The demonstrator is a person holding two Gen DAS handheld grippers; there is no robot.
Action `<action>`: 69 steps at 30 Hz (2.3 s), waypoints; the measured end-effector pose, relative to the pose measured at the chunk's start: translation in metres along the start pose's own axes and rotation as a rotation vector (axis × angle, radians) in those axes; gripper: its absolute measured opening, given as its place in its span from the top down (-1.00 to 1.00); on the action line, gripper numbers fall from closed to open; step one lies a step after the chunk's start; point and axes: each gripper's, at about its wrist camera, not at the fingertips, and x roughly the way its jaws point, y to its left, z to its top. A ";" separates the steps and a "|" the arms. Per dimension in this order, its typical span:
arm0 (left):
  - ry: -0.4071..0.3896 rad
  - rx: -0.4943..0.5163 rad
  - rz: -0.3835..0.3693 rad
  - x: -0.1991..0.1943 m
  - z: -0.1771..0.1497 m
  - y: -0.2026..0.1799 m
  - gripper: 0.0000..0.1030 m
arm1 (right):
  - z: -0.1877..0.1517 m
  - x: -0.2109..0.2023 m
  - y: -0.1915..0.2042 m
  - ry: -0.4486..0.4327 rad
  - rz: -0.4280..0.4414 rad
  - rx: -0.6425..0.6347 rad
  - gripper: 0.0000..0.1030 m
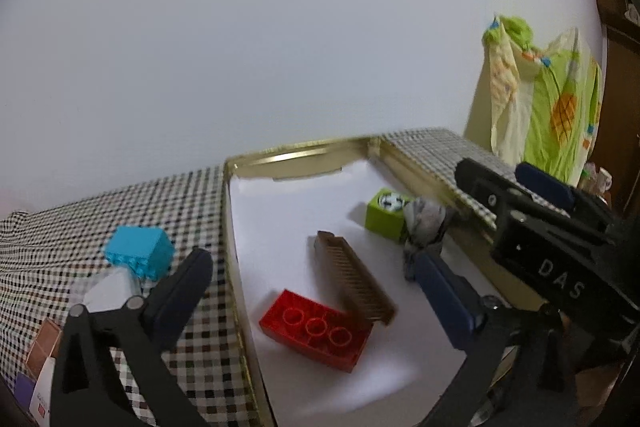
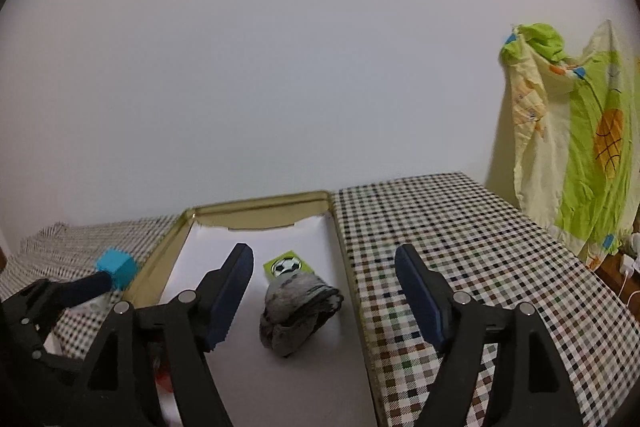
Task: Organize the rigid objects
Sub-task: 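Carry the shoe and comb to the gold tin and release them inside, then move both grippers back toward the pink card case and purple block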
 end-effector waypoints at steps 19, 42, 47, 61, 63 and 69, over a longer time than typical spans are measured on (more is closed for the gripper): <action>-0.052 -0.068 0.075 -0.004 0.003 0.030 -0.99 | 0.003 -0.055 -0.015 -0.394 -0.180 0.111 -0.68; -0.109 -0.009 0.152 -0.032 -0.020 0.076 -0.99 | -0.011 -0.081 0.026 -0.411 -0.227 0.129 -0.69; -0.104 -0.015 0.144 -0.040 -0.026 0.090 -0.99 | -0.018 -0.089 0.046 -0.403 -0.209 0.122 -0.69; -0.093 -0.040 0.156 -0.053 -0.037 0.136 -0.99 | -0.023 -0.072 0.109 -0.348 -0.125 0.127 -0.69; -0.091 -0.040 0.163 -0.055 -0.037 0.142 -0.99 | -0.022 -0.069 0.116 -0.340 -0.113 0.124 -0.69; -0.082 -0.063 0.205 -0.061 -0.042 0.177 -0.99 | -0.023 -0.056 0.139 -0.297 -0.054 0.112 -0.69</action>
